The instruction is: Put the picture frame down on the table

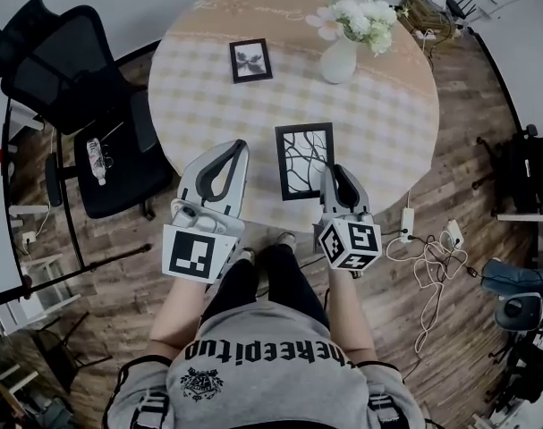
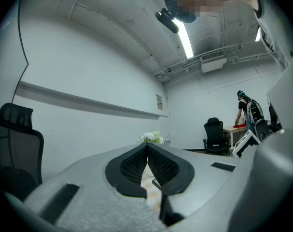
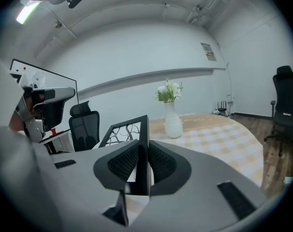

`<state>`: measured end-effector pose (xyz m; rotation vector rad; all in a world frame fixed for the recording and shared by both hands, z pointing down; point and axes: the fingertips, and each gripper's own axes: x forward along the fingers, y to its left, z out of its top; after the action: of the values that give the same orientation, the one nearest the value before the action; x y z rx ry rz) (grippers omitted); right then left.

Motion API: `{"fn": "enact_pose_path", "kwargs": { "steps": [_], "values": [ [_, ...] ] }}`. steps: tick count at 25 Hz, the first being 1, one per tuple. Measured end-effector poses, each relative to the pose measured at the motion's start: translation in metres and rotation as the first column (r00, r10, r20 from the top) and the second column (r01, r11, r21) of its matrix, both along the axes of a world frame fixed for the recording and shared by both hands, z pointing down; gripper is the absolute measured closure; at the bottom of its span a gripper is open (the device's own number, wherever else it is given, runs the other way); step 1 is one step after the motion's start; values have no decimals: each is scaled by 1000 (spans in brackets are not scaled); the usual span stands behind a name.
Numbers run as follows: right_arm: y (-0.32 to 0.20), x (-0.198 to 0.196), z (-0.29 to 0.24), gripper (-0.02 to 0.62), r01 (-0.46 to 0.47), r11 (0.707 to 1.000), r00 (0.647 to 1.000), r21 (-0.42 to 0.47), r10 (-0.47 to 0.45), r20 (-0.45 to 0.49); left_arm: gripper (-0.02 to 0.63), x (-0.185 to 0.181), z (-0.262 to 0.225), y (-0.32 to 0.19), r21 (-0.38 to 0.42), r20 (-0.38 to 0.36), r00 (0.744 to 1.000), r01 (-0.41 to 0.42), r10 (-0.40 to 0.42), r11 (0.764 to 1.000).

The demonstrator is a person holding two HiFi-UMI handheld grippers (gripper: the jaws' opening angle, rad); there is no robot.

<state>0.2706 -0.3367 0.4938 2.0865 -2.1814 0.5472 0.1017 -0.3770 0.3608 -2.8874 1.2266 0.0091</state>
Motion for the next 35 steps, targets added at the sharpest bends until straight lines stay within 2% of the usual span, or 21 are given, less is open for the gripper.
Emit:
{"fn": "enact_pose_path", "kwargs": {
  "steps": [8, 21, 35],
  "values": [
    [-10, -5, 45, 528, 68, 992, 998, -106, -66, 20, 590, -10, 12, -10, -24, 25, 996, 82, -81, 996],
    [-10, -9, 113, 528, 108, 961, 993, -255, -94, 69, 589, -25, 32, -8, -64, 69, 984, 167, -163, 984],
    [-4, -10, 151, 526, 99, 922, 995, -373, -100, 17, 589, -35, 41, -4, -79, 83, 978, 199, -193, 977]
  ]
}}
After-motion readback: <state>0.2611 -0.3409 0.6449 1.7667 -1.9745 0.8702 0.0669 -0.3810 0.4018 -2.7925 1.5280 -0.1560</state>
